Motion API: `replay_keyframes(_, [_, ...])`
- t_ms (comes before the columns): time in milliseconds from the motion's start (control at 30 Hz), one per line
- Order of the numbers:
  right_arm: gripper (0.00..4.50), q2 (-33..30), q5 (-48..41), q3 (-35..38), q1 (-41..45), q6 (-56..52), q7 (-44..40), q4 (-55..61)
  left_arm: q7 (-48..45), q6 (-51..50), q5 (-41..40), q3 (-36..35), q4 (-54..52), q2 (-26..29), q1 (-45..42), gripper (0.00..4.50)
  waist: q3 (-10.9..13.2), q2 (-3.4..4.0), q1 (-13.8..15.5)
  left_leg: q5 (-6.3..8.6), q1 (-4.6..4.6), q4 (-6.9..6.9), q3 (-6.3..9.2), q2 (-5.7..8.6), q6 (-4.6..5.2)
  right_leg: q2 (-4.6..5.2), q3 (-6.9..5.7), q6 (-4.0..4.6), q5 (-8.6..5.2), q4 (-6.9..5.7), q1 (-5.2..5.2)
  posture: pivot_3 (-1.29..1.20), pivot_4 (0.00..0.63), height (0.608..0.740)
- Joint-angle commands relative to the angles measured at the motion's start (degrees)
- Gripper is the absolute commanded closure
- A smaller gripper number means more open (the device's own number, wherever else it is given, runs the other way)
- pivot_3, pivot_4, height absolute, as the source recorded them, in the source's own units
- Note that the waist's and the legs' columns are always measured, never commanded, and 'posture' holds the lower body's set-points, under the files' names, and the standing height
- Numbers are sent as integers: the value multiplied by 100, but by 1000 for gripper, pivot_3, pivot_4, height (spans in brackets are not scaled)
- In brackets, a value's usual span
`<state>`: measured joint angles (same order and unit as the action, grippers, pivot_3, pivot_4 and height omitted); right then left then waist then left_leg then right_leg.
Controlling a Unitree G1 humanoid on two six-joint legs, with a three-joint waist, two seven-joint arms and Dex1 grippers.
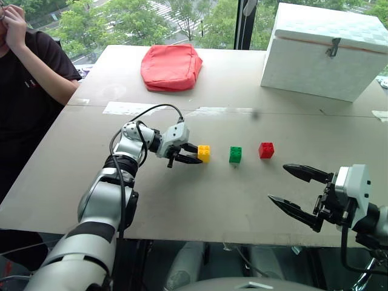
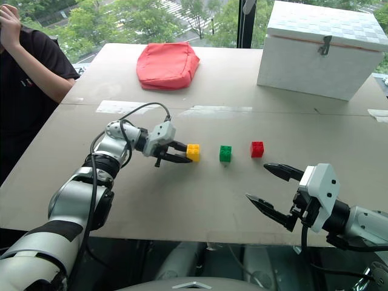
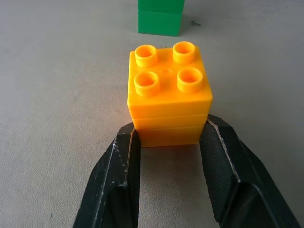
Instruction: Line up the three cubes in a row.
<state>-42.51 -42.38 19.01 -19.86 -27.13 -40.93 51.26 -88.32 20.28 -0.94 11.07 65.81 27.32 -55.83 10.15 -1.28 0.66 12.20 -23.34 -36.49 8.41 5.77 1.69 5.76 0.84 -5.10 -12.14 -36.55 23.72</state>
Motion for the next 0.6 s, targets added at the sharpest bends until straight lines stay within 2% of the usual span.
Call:
replay_keyframes(33, [593, -37, -80, 182, 30, 103, -17, 140, 160, 87, 55, -136, 23, -6, -152, 3314, 0, 0, 0, 0, 1, -1, 0, 0, 0, 0, 0, 0, 0, -2, 0, 0, 150, 740])
replay_keyframes(200, [593, -57, -100, 187, 62, 86, -21, 132, 217, 96, 112, -162, 63, -22, -162, 3314, 0, 0, 0, 0, 8, -4, -1, 0, 0, 0, 1, -5, -3, -9, -6, 0, 150, 740])
replay_keyframes(333, [593, -68, -100, 197, 51, 92, -48, 118, 289, 178, 171, -164, 88, -5, -141, 1328, 0, 0, -1, 0, 13, -4, -1, 0, 0, -1, 2, -8, -5, -9, -10, 0, 150, 740])
replay_keyframes(367, [593, -76, -117, 221, 41, 86, -57, 117, 240, 138, 127, -210, 40, 74, -99, 995, 0, -1, -1, 0, 13, -4, -1, 0, 0, -1, 2, -7, -5, -9, -10, 0, 150, 740])
replay_keyframes(533, [593, -103, -52, 284, -11, 120, -166, -20, 66, -455, -451, -704, -1041, 618, 617, 961, 0, 0, -111, 0, 19, -1, -5, -4, 0, -4, 9, -3, -2, -11, -10, 0, 150, 740])
replay_keyframes(600, [593, -133, 14, 359, -48, 140, -267, -168, 235, -1142, -762, -923, -2343, 883, 1408, 961, -1, 2, -160, 1, 27, 9, -8, -6, -1, -3, 16, 2, 0, -12, -11, 0, 150, 740])
